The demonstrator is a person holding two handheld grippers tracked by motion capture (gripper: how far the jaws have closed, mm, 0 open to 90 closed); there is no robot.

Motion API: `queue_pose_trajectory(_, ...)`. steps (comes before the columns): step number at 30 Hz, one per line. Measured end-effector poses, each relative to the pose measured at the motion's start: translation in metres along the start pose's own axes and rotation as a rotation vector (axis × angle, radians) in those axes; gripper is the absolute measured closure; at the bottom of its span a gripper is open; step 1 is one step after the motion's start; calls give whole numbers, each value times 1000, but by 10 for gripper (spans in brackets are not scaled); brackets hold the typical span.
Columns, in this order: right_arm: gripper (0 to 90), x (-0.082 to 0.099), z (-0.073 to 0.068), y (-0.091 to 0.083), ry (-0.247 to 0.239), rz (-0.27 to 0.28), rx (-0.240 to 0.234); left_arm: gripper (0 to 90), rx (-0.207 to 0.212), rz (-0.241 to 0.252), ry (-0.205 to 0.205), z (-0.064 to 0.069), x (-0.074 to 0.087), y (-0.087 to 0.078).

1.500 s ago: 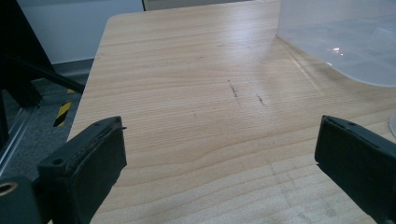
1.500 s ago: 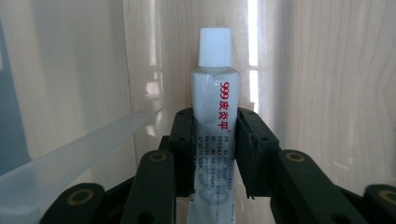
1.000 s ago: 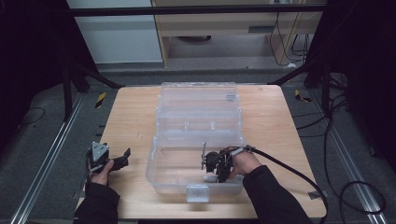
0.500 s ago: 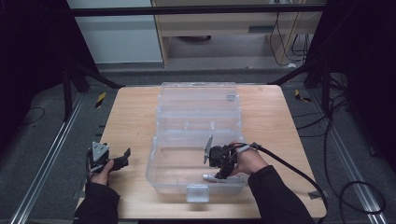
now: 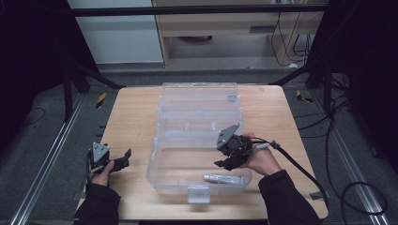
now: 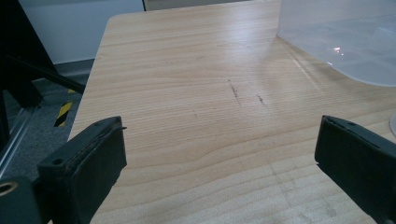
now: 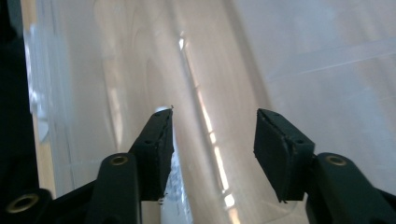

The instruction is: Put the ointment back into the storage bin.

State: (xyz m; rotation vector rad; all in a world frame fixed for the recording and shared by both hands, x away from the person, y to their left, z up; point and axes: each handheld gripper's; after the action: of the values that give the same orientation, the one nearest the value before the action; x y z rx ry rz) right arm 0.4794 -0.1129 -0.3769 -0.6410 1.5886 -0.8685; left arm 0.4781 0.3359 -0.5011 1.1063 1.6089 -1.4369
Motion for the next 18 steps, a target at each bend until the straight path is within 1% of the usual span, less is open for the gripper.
queue_pose_trajectory(2,450,3,0,-6,7,49,22,15,0,0,0,0,0,0)
queue_pose_trajectory(3,450,3,0,-6,7,49,22,15,0,0,0,0,0,0)
queue_pose_trajectory(4,446,4,-1,-9,13,75,36,15,0,0,-1,0,0,0)
queue_pose_trajectory(5,425,8,-2,-14,19,119,55,15,0,0,1,0,0,0)
queue_pose_trajectory(6,422,9,-2,-17,30,139,66,15,0,0,1,0,0,0)
queue_pose_trajectory(7,417,11,-2,-19,37,154,77,15,0,0,1,0,0,0)
queue_pose_trajectory(8,417,11,-2,-19,37,154,77,15,-1,1,1,0,0,0)
queue_pose_trajectory(9,391,15,-2,-24,48,185,102,15,-1,0,1,0,0,0)
queue_pose_trajectory(12,336,22,-1,-30,78,241,132,15,-1,0,0,0,0,0)
queue_pose_trajectory(13,332,26,-1,-34,94,267,154,15,-1,1,0,0,0,0)
queue_pose_trajectory(15,306,31,-1,-39,119,303,185,15,-1,0,1,0,0,0)
queue_pose_trajectory(17,287,39,-1,-45,149,358,223,15,-1,0,0,0,0,0)
queue_pose_trajectory(18,273,43,-1,-48,162,383,233,15,-2,0,-1,0,0,0)
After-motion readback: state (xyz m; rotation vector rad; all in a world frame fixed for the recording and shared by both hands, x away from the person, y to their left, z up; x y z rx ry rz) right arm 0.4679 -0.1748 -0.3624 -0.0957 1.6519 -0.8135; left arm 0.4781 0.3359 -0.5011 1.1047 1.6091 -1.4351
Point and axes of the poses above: each handheld gripper's, and its own axes: y roughly forward along the jaws, x roughly out of its underside, z roughly to its right, and after that the axes turned 13 degrees about -x, right-handed
